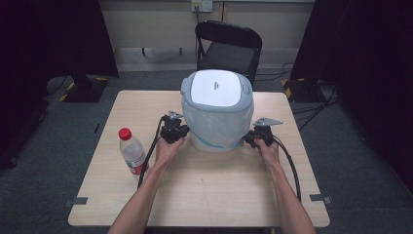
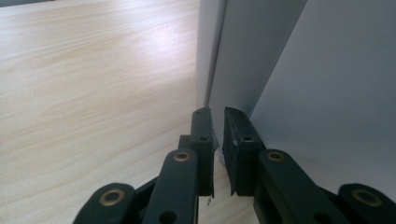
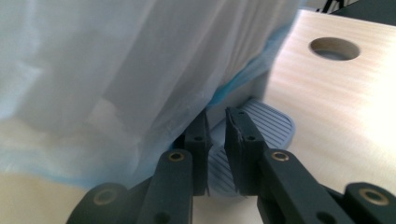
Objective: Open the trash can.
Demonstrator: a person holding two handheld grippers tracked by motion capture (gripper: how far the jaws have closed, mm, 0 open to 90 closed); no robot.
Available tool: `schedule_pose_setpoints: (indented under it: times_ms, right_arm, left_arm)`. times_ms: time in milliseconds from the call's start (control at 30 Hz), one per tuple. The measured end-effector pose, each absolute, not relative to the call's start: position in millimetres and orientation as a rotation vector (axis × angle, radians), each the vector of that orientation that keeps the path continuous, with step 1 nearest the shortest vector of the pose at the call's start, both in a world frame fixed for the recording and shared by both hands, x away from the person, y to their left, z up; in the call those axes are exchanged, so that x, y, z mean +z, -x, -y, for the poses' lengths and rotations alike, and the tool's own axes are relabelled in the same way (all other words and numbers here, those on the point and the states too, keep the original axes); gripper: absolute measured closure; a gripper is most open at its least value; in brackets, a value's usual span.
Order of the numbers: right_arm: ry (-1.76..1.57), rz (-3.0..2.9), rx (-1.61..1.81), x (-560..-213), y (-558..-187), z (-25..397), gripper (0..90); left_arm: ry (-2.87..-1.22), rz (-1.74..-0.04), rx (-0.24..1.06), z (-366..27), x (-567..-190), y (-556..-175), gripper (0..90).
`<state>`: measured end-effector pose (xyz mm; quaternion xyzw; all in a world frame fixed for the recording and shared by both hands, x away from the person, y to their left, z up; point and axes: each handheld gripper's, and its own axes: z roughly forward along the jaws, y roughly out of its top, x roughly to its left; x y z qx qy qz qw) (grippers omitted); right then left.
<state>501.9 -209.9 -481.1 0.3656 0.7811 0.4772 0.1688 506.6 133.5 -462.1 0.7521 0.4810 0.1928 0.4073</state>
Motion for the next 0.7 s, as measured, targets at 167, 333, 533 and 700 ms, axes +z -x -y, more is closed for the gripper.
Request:
schedule_pose_setpoints:
  times_ms: [167,333,533,700]
  right_arm:
    - [-0.973,-2.264,1.342,-478,-468,206,76.1]
    - [-0.917,-2.316,1.303,-474,-433,196,69.9]
    - [-0.908,-2.312,1.289,-475,-399,186,52.6]
    - [-1.013,-2.252,1.307,-473,-403,207,48.8]
  left_arm:
    - [-1.904,-1.204,0.468,-137,-462,-501,84.1]
    - [-1.921,-1.198,0.474,-139,-461,-496,82.7]
    - [-1.894,-1.207,0.477,-141,-464,-486,70.2]
    - [-1.896,-1.226,0.484,-146,-462,-467,65.4]
